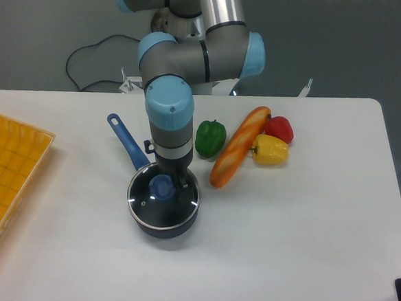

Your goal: Open the lid

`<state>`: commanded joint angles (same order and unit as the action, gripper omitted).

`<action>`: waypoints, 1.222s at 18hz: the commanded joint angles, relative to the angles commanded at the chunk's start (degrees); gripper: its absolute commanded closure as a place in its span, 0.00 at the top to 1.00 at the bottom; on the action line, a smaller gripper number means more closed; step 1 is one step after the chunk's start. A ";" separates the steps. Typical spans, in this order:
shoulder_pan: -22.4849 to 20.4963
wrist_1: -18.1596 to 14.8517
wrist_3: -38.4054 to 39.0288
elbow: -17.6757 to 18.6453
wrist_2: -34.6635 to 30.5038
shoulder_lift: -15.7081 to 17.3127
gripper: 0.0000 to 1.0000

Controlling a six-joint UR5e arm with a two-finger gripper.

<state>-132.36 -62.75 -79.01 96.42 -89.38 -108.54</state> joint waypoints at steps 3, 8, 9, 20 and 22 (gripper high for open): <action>0.44 0.09 0.70 0.09 0.00 -0.35 0.96; 0.88 0.00 0.70 0.18 0.00 -0.35 0.96; 0.88 0.09 0.79 0.18 0.00 -0.35 0.96; 2.29 0.35 2.29 0.09 0.00 -1.32 0.92; 2.29 0.35 2.29 0.00 0.00 -1.32 0.85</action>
<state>-130.08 -62.40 -76.73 96.42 -89.38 -109.86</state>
